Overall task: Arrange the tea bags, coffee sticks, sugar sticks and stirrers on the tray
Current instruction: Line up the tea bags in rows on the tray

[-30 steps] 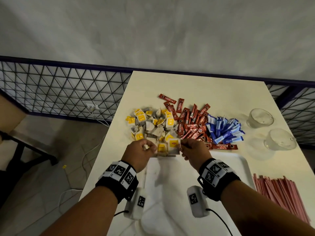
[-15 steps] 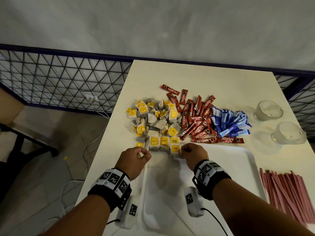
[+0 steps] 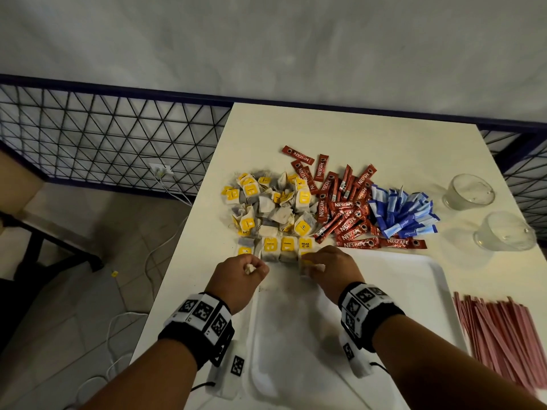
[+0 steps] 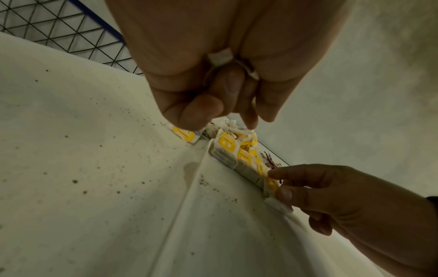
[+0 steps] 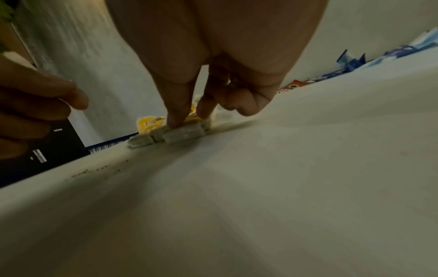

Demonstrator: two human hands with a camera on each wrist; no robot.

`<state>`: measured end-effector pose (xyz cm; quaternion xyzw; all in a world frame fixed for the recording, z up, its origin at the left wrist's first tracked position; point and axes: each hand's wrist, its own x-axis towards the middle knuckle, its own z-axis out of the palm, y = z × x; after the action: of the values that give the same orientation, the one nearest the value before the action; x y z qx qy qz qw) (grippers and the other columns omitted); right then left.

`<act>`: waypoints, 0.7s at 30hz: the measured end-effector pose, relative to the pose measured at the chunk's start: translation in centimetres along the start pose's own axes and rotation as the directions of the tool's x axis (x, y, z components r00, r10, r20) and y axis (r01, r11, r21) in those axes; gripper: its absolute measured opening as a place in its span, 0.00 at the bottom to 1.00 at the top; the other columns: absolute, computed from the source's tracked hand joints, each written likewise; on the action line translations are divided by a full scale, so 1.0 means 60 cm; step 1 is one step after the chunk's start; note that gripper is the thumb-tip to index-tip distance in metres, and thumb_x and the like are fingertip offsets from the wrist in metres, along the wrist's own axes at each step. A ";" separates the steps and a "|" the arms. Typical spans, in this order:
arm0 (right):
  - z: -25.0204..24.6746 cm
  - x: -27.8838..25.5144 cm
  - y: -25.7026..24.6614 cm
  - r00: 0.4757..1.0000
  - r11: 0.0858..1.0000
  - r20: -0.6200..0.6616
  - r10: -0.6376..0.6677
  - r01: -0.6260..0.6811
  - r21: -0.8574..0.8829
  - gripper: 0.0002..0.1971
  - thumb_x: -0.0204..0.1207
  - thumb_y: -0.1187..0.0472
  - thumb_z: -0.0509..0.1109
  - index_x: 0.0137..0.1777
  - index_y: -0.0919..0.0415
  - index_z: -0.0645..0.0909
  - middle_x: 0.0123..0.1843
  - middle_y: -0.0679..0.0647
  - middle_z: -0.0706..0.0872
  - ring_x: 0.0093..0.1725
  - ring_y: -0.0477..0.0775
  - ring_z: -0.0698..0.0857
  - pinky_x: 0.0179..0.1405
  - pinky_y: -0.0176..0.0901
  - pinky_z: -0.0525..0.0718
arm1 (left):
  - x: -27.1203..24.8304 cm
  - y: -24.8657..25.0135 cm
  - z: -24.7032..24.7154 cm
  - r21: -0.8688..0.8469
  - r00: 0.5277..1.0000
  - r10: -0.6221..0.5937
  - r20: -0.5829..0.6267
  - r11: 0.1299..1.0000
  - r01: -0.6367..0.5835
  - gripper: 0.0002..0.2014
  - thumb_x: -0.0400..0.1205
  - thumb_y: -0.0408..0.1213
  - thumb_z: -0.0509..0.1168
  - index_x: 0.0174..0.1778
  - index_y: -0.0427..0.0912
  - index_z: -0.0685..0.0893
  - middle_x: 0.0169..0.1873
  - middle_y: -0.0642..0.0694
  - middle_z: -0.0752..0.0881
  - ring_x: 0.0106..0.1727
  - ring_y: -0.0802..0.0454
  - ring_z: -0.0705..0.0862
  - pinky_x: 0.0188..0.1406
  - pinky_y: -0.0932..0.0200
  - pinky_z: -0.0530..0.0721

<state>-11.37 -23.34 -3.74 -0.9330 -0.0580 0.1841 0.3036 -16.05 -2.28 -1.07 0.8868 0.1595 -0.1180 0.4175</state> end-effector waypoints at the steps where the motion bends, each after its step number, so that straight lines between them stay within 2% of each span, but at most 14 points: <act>1: 0.001 0.001 -0.001 1.000 0.999 0.006 -0.011 0.011 -0.031 0.13 0.77 0.56 0.69 0.60 0.46 0.86 0.55 0.49 0.80 0.55 0.53 0.81 0.51 0.34 0.73 | 0.000 0.002 0.001 0.006 1.000 0.008 0.002 1.000 -0.008 0.06 0.80 0.47 0.69 0.42 0.49 0.84 0.28 0.57 0.80 0.31 0.62 0.77 0.32 0.66 0.72; 4: 0.003 0.001 -0.004 0.999 0.997 -0.017 -0.051 0.049 -0.065 0.08 0.77 0.56 0.68 0.52 0.45 0.87 0.47 0.49 0.79 0.50 0.55 0.81 0.46 0.39 0.75 | -0.001 0.007 0.002 0.003 1.000 0.024 0.005 1.000 -0.024 0.07 0.81 0.47 0.68 0.41 0.49 0.83 0.27 0.57 0.79 0.30 0.62 0.76 0.31 0.70 0.72; 6: 0.004 0.000 -0.006 0.998 0.997 -0.026 -0.048 0.046 -0.068 0.07 0.76 0.56 0.68 0.50 0.47 0.87 0.46 0.50 0.80 0.48 0.55 0.80 0.45 0.41 0.77 | -0.002 0.009 0.002 -0.003 1.000 0.029 0.006 1.000 -0.029 0.07 0.80 0.47 0.68 0.40 0.50 0.82 0.28 0.57 0.80 0.31 0.62 0.77 0.30 0.73 0.72; 8: 0.006 0.001 -0.007 0.998 0.995 -0.029 -0.058 0.056 -0.085 0.06 0.77 0.55 0.67 0.47 0.47 0.86 0.43 0.48 0.78 0.45 0.53 0.79 0.42 0.40 0.74 | -0.001 0.008 0.003 -0.001 0.999 0.034 0.006 0.999 -0.034 0.07 0.80 0.47 0.69 0.40 0.50 0.82 0.29 0.57 0.81 0.32 0.63 0.77 0.31 0.74 0.72; 12: 0.004 0.005 -0.009 0.999 0.996 -0.003 -0.036 0.036 -0.083 0.08 0.77 0.54 0.68 0.52 0.48 0.86 0.43 0.48 0.77 0.47 0.53 0.79 0.44 0.40 0.75 | 0.002 0.008 0.004 -0.003 0.999 0.054 0.009 0.999 -0.054 0.07 0.80 0.47 0.69 0.40 0.51 0.82 0.29 0.58 0.80 0.32 0.63 0.77 0.31 0.73 0.72; 14: 0.001 0.004 -0.010 0.999 0.995 0.013 -0.030 0.031 -0.093 0.09 0.77 0.54 0.68 0.55 0.47 0.85 0.46 0.49 0.79 0.50 0.54 0.81 0.47 0.41 0.77 | 0.002 0.010 0.003 -0.007 0.998 0.063 0.023 0.998 -0.063 0.07 0.80 0.47 0.69 0.39 0.51 0.81 0.27 0.58 0.79 0.29 0.62 0.76 0.30 0.71 0.72; 15: -0.002 0.003 -0.013 0.999 0.997 -0.003 -0.036 0.035 -0.076 0.10 0.77 0.55 0.68 0.56 0.47 0.85 0.48 0.49 0.81 0.52 0.54 0.81 0.50 0.42 0.78 | 0.002 0.011 0.004 -0.047 0.998 0.052 0.047 0.998 -0.050 0.07 0.80 0.46 0.69 0.39 0.50 0.81 0.24 0.57 0.77 0.26 0.62 0.74 0.28 0.68 0.72; 16: -0.006 0.001 -0.018 0.998 0.998 -0.039 -0.050 0.049 -0.038 0.12 0.76 0.56 0.69 0.59 0.46 0.85 0.50 0.48 0.82 0.52 0.52 0.82 0.52 0.41 0.79 | 0.001 0.012 0.004 -0.158 0.996 0.018 0.083 0.987 -0.004 0.07 0.81 0.45 0.68 0.39 0.48 0.82 0.21 0.55 0.75 0.22 0.60 0.72 0.26 0.64 0.72; 17: -0.011 0.000 -0.026 0.993 0.996 -0.084 -0.083 0.084 0.010 0.14 0.76 0.56 0.70 0.61 0.47 0.85 0.50 0.47 0.83 0.49 0.48 0.81 0.53 0.40 0.79 | 0.000 0.015 0.005 -0.342 0.989 -0.038 0.142 0.936 0.085 0.08 0.83 0.43 0.66 0.40 0.45 0.82 0.20 0.52 0.73 0.18 0.58 0.69 0.25 0.62 0.72; 18: -0.017 -0.003 -0.037 0.982 0.987 -0.121 -0.142 0.150 0.054 0.14 0.75 0.56 0.71 0.61 0.47 0.85 0.49 0.45 0.83 0.44 0.42 0.80 0.52 0.40 0.80 | -0.001 0.020 0.005 -0.539 0.972 -0.099 0.213 0.818 0.201 0.10 0.85 0.42 0.63 0.42 0.41 0.82 0.20 0.49 0.72 0.17 0.56 0.68 0.24 0.61 0.73; 20: -0.029 -0.011 -0.066 0.939 0.939 -0.143 -0.314 0.329 0.097 0.13 0.73 0.54 0.75 0.58 0.48 0.86 0.45 0.43 0.84 0.37 0.34 0.76 0.42 0.35 0.77 | 0.000 0.033 0.002 -0.785 0.926 -0.170 0.338 0.491 0.377 0.17 0.87 0.46 0.57 0.44 0.37 0.81 0.25 0.44 0.78 0.20 0.50 0.76 0.29 0.55 0.81; 21: -0.033 -0.015 -0.081 0.904 0.903 -0.140 -0.403 0.418 0.101 0.12 0.72 0.54 0.76 0.56 0.49 0.87 0.44 0.43 0.85 0.36 0.33 0.76 0.40 0.30 0.75 | 0.003 0.038 0.001 -0.824 0.906 -0.186 0.381 0.377 0.424 0.20 0.87 0.49 0.54 0.45 0.37 0.82 0.30 0.41 0.83 0.26 0.46 0.82 0.35 0.51 0.83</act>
<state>-11.41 -20.69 0.85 -0.8874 -0.2239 0.0649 0.3978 -15.03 -3.66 0.45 0.4662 0.3105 -0.1907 0.8062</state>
